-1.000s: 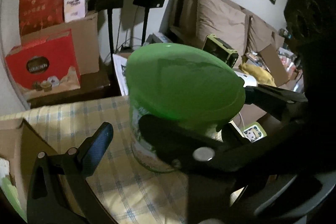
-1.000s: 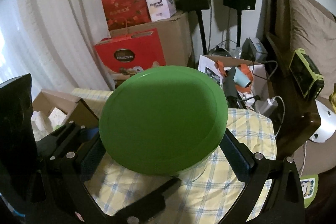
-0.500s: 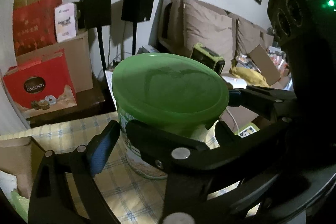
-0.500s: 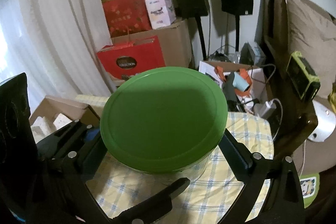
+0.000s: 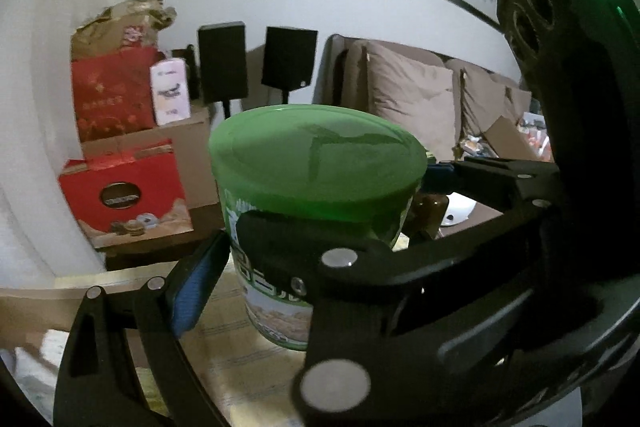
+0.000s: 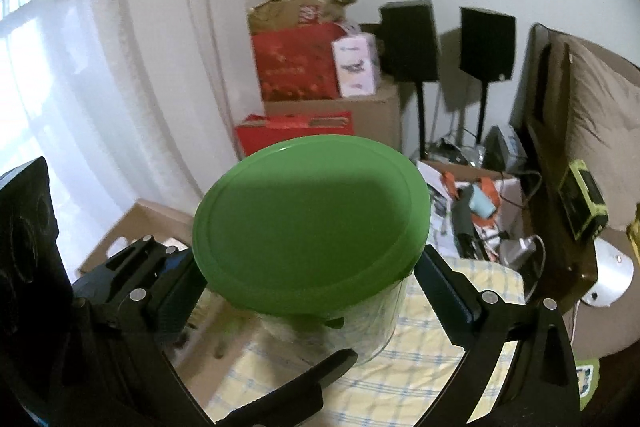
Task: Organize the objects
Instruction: 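Lift the green canister with both tools and carry it over the box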
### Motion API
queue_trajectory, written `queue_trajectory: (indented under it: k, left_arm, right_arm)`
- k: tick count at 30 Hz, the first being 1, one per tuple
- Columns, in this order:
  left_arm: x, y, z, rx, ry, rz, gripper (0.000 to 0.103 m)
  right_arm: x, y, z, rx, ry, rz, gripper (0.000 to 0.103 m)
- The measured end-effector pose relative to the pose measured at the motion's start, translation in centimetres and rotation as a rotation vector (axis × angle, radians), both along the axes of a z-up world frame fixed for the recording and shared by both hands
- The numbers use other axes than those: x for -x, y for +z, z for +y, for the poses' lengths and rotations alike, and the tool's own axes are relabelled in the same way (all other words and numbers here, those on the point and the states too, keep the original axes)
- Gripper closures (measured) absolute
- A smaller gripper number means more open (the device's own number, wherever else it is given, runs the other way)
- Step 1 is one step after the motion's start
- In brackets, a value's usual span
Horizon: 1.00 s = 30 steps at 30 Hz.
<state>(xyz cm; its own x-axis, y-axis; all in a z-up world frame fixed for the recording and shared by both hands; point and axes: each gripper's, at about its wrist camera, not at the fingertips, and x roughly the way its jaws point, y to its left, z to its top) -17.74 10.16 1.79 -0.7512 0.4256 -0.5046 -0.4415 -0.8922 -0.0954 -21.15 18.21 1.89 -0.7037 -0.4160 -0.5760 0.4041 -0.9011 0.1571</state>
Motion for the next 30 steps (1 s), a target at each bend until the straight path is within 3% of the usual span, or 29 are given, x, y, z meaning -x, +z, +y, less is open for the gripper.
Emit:
queue_trajectory:
  k: [3, 14, 30]
  left_arm:
    - [-0.7, 0.9, -1.8, 0.02, 0.035, 0.007, 0.013]
    - [-1.9, 2.5, -11.6, -0.025, 0.203, -0.013, 0.013]
    - [-1.7, -0.5, -25.4, -0.175, 0.37, -0.104, 0.013]
  right_arm:
    - [-0.3, 0.9, -2.0, 0.004, 0.035, 0.004, 0.002]
    - [-0.6, 2.3, -12.3, -0.067, 0.212, 0.007, 0.002]
    - [0.2, -0.8, -26.6, -0.199, 0.405, -0.009, 0.002]
